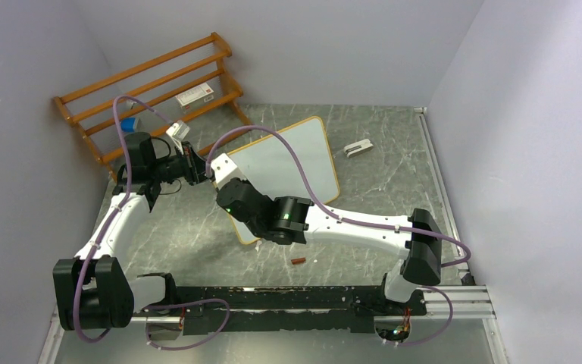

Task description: Write a sentence on the whiteboard

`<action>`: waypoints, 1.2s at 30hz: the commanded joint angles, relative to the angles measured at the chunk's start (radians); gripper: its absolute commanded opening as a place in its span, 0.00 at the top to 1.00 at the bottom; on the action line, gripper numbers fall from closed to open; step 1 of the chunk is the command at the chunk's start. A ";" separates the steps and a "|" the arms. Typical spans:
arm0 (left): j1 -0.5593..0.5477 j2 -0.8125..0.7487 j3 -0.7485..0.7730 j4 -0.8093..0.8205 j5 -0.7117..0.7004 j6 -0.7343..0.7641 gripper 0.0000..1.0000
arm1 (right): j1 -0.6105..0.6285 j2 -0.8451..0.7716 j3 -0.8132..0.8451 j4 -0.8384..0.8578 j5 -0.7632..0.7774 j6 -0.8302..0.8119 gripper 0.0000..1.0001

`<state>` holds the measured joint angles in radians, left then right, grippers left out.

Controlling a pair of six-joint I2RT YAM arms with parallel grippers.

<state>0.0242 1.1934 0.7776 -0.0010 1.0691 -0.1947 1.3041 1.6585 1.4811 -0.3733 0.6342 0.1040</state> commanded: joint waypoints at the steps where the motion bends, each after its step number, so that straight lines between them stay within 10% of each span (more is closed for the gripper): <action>1: -0.018 0.033 -0.029 -0.119 -0.077 0.110 0.95 | -0.006 0.030 0.015 -0.057 -0.013 0.013 1.00; 36: -0.018 0.043 -0.026 -0.126 -0.086 0.114 0.95 | -0.007 -0.009 0.000 -0.143 0.087 0.035 1.00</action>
<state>0.0242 1.1999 0.7830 -0.0063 1.0702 -0.1940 1.3045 1.6634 1.4811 -0.4923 0.6819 0.1238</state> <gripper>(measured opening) 0.096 0.160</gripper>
